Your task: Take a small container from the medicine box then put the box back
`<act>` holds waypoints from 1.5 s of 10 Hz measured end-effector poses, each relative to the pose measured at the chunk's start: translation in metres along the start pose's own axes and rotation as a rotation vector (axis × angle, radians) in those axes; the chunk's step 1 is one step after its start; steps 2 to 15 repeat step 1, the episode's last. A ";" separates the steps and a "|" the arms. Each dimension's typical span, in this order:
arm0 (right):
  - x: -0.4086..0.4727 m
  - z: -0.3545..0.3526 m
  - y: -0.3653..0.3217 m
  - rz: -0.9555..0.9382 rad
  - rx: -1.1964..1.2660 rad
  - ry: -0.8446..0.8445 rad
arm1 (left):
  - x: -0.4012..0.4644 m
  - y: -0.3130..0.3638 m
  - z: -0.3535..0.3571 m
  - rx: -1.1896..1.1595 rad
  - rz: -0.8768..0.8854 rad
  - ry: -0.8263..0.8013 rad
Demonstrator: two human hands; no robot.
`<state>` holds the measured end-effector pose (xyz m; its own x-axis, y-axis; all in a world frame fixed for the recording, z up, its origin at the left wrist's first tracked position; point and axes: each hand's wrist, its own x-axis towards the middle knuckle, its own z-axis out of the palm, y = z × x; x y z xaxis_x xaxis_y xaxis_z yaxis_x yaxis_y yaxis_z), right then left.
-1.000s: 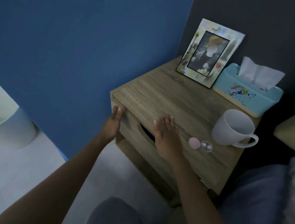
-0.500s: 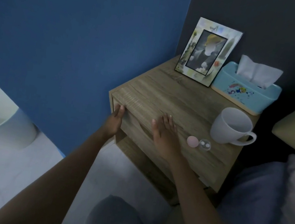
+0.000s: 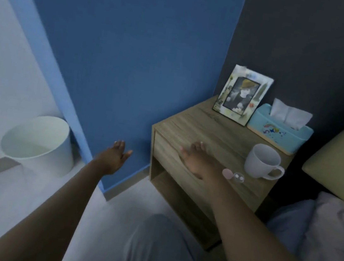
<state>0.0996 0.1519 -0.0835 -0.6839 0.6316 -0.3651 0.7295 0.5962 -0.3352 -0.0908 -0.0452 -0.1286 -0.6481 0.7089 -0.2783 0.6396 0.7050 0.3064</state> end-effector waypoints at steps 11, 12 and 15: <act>-0.020 -0.012 -0.039 -0.081 0.002 0.027 | -0.045 -0.026 -0.034 0.045 -0.075 0.073; -0.020 -0.012 -0.039 -0.081 0.002 0.027 | -0.045 -0.026 -0.034 0.045 -0.075 0.073; -0.020 -0.012 -0.039 -0.081 0.002 0.027 | -0.045 -0.026 -0.034 0.045 -0.075 0.073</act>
